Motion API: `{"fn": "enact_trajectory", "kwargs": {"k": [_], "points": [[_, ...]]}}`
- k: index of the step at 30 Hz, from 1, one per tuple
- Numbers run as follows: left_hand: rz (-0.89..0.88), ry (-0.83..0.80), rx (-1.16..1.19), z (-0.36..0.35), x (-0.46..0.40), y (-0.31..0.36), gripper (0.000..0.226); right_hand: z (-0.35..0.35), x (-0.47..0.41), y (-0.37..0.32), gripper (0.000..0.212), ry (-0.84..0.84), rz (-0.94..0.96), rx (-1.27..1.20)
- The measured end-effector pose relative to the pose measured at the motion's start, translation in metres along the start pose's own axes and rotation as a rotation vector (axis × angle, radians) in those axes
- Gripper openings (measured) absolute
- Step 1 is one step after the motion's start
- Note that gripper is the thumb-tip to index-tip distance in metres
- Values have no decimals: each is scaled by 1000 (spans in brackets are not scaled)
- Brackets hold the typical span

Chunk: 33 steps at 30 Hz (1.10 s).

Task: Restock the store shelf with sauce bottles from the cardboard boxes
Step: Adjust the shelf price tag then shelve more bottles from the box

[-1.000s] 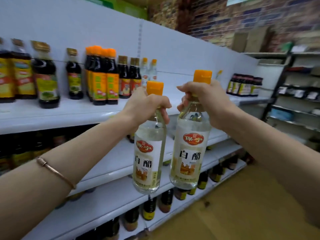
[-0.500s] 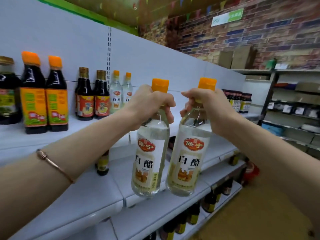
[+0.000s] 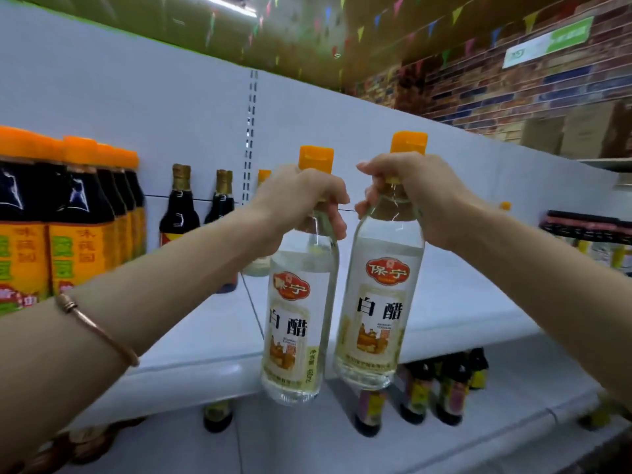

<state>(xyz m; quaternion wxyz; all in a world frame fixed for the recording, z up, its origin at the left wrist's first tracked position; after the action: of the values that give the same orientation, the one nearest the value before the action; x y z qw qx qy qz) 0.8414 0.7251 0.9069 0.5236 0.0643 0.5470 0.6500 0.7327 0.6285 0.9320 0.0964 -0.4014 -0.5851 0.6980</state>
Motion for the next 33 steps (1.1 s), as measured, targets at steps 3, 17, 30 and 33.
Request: {"fn": "enact_trajectory", "kwargs": {"k": [3, 17, 30, 33], "points": [[35, 75, -17, 8, -33, -13, 18, -1, -46, 12, 25, -86, -17, -87], [238, 430, -257, 17, -159, -95, 17, -8, -215, 126, 22, -410, -145, -206], [231, 507, -255, 13, -193, -148, 23, -14, -259, 175, 18, -362, 47, -169], [167, 479, -283, 13, -193, -154, 18, -11, -255, 186, 15, -357, 184, -38]]}}
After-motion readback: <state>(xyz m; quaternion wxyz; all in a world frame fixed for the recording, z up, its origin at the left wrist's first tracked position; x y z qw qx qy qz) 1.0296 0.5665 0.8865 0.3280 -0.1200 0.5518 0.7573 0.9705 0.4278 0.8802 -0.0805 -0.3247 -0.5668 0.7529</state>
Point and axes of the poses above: each hand's wrist, its own x-axis away from the middle knuckle, its own z-axis out of the back of the hand, y = z × x, the point moved 4 cm from there along -x, towards the middle knuckle, and after that the axes turned 12 degrees about -x, right-handed, at the moved point
